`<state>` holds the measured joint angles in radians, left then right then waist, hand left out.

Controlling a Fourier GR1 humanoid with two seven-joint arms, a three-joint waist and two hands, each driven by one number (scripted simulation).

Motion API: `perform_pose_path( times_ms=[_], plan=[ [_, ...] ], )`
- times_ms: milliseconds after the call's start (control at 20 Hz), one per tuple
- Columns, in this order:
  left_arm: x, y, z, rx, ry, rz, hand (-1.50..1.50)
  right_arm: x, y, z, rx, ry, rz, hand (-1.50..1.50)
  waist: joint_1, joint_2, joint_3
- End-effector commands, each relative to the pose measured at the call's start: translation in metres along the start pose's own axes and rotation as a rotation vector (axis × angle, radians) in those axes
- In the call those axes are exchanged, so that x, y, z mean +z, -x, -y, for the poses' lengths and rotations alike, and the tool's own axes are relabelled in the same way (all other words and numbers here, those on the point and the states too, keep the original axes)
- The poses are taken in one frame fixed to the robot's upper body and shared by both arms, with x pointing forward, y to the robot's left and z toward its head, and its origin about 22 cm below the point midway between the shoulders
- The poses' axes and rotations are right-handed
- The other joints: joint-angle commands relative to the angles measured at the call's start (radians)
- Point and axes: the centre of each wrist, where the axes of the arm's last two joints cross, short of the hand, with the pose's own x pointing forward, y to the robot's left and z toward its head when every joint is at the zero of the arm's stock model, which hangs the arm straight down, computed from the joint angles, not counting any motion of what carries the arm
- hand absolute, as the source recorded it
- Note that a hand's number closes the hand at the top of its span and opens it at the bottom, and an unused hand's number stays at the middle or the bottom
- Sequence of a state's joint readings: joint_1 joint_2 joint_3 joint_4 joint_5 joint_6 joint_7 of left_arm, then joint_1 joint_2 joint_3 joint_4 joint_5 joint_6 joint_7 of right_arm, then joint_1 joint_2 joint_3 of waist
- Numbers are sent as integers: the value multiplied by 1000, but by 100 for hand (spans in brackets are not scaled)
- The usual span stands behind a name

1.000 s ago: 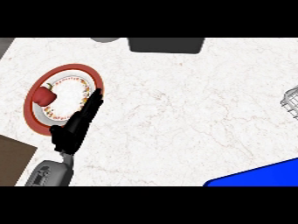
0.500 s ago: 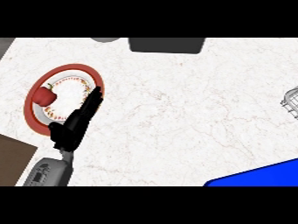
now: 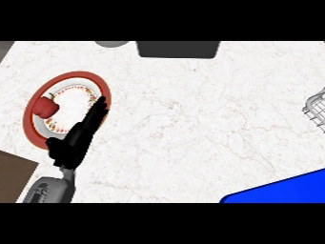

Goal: Pick the croissant from the tray and place it in the tiered basket

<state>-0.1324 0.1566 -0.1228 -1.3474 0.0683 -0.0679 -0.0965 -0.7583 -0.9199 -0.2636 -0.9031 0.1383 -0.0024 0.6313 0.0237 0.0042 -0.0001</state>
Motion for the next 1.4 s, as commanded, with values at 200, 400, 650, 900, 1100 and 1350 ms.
perform_pose_path(
  times_ms=[200,400,650,900,1100,1350],
  plan=[
    [0,-3,-1,14,-13,-13,0,-4,-8,-13,-263,-162,-201,-150,-18,-6,0],
    [-3,7,-3,1,-17,-12,0,-7,11,-26,-349,-78,-181,-150,-20,-3,0],
    [3,-2,-20,2,-38,5,0,4,-1,24,-326,219,-127,-150,-30,-6,-1],
    [-2,-2,-8,1,-48,-13,0,9,20,84,-333,518,-127,-150,-56,-9,0],
    [10,10,-7,8,-69,-24,0,21,42,134,-423,655,-76,-150,-63,-11,1],
    [14,4,-10,2,-82,-14,0,44,93,160,-496,702,-37,-150,-85,-19,1]
  ],
)
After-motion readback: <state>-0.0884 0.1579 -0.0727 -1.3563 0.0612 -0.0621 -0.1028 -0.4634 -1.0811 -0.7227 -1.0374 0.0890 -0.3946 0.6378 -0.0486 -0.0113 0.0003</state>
